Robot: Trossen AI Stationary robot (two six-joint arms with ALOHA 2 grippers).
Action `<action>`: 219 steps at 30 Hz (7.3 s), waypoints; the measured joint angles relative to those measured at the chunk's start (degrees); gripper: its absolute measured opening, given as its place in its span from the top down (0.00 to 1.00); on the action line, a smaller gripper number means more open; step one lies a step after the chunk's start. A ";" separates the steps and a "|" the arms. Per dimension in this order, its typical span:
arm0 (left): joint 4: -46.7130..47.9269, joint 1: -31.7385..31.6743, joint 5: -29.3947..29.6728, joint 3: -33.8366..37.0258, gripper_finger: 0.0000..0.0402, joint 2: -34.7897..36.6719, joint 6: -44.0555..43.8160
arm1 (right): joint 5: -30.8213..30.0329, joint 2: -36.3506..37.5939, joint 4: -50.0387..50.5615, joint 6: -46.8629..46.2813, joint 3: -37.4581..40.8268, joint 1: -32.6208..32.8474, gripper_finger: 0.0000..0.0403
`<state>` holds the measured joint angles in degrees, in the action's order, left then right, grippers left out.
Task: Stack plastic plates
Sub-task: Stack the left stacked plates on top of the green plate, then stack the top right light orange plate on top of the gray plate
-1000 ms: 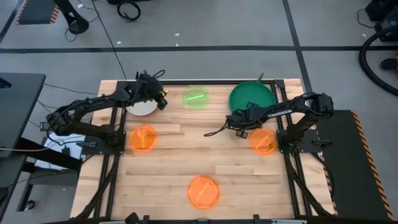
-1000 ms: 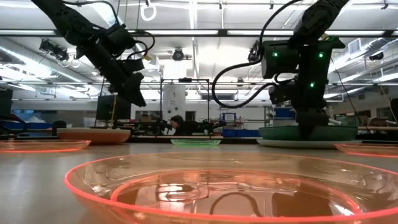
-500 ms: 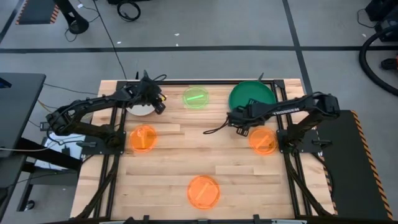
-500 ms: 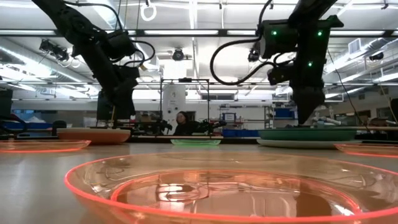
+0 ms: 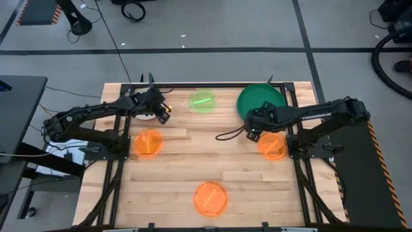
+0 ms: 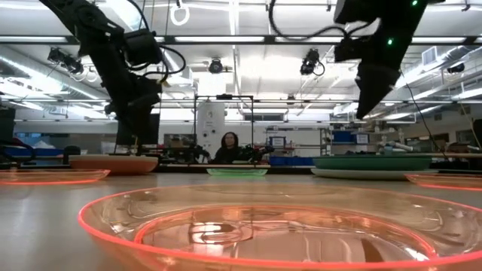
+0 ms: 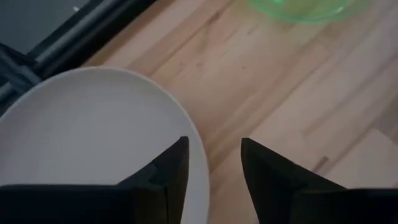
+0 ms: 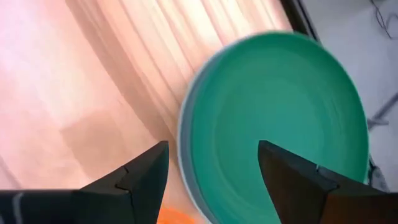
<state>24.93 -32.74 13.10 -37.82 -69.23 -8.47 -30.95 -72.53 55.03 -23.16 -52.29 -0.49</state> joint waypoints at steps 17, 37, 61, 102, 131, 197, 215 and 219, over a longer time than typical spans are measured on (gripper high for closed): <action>-2.33 -3.73 -0.62 -0.02 0.31 -3.06 -0.66 | -1.95 3.29 -12.19 7.14 0.00 3.10 0.36; -0.26 2.36 7.74 -0.02 0.58 -14.78 -7.34 | 2.15 1.40 -18.95 7.70 0.04 4.95 0.39; 8.43 29.04 5.46 -12.12 0.94 -14.73 13.74 | 5.77 1.24 -48.58 44.64 8.74 15.77 0.39; -5.14 43.79 -10.03 -18.15 0.94 -21.43 39.29 | 20.02 -20.81 -51.15 66.86 2.03 11.38 0.49; 22.49 32.94 4.94 -20.40 0.48 -7.63 17.85 | -0.83 -8.02 -15.96 38.80 2.22 5.31 0.91; -16.61 42.74 21.07 3.85 0.49 11.52 -10.39 | 24.62 -32.33 12.61 -53.86 -5.70 17.72 0.59; -16.59 43.61 21.07 3.82 0.49 11.63 -10.40 | 25.63 -31.65 13.81 -51.03 -8.03 15.90 0.97; -15.38 43.61 21.07 2.89 0.49 11.63 -10.37 | 23.68 -26.95 19.45 -47.96 -14.82 16.11 0.98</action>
<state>9.55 10.86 34.17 -34.93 -57.60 -18.84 -7.26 -99.48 74.48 -71.12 -67.12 15.63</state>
